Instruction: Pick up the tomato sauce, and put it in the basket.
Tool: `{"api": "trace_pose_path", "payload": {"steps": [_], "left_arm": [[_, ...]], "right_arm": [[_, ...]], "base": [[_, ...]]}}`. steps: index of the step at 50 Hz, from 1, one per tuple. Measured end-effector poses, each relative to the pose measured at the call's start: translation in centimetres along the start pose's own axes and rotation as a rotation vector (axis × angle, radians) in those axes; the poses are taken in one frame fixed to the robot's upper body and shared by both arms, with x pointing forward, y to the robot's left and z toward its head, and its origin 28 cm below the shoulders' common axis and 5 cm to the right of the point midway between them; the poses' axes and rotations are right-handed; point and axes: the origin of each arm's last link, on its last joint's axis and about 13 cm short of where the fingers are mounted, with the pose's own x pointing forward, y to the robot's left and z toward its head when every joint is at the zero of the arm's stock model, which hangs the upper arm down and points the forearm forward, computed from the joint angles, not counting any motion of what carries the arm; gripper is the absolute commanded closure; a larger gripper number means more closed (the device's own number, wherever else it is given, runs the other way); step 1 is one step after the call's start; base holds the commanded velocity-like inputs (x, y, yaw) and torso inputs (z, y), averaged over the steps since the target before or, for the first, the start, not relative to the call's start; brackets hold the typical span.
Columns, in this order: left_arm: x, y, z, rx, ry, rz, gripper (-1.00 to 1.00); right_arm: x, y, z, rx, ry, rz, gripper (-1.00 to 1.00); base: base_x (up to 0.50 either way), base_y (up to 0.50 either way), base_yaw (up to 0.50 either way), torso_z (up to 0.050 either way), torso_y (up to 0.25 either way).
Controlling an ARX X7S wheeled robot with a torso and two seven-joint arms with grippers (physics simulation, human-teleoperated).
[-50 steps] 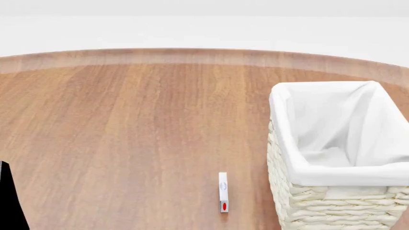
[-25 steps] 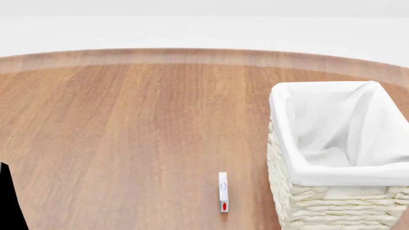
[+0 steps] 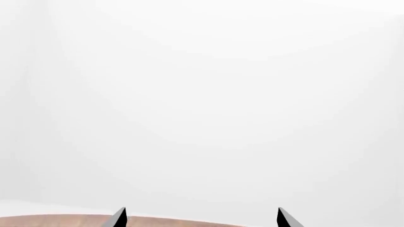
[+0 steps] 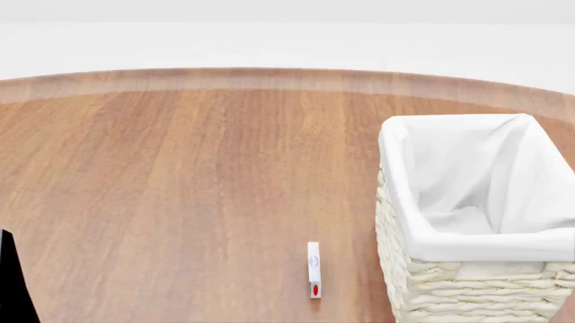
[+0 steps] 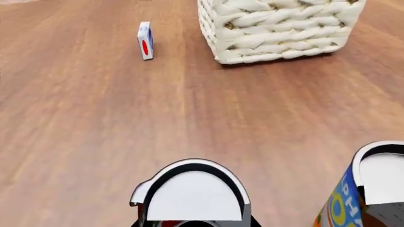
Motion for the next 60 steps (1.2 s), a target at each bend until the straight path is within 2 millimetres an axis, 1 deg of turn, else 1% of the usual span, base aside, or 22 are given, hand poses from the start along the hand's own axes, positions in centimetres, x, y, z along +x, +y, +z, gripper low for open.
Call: {"api": "trace_pose_path", "payload": {"steps": [14, 20, 26, 34, 43, 55, 60], "left_arm": [[0.0, 0.0, 0.0, -0.002, 0.001, 0.004, -1.00], [0.0, 0.1, -0.1, -0.003, 0.003, 0.006, -1.00], [0.0, 0.1, -0.1, -0.001, 0.005, 0.007, -1.00], [-0.1, 0.2, -0.1, 0.000, 0.007, 0.010, -1.00], [-0.2, 0.2, -0.1, -0.002, 0.008, 0.011, -1.00], [-0.4, 0.2, -0.2, -0.002, 0.012, 0.012, -1.00], [-0.4, 0.2, -0.2, -0.002, 0.013, 0.012, -1.00]], "right_arm": [[0.0, 0.1, 0.1, 0.022, 0.007, 0.021, 1.00], [0.0, 0.5, 0.4, 0.015, 0.006, 0.042, 1.00], [0.5, 1.1, 1.1, 0.009, -0.002, 0.067, 1.00], [1.6, 2.2, 2.4, -0.014, -0.009, 0.108, 1.00], [3.2, 3.1, 4.0, -0.037, -0.017, 0.154, 1.00], [5.9, 3.9, 7.0, -0.117, -0.026, 0.197, 1.00], [6.7, 4.2, 8.4, -0.147, -0.033, 0.202, 1.00]], "base": [[0.00, 0.00, 0.00, 0.000, 0.000], [0.00, 0.00, 0.00, 0.000, 0.000], [0.00, 0.00, 0.00, 0.000, 0.000], [0.00, 0.00, 0.00, 0.000, 0.000], [0.00, 0.00, 0.00, 0.000, 0.000], [0.00, 0.00, 0.00, 0.000, 0.000], [0.00, 0.00, 0.00, 0.000, 0.000]]}}
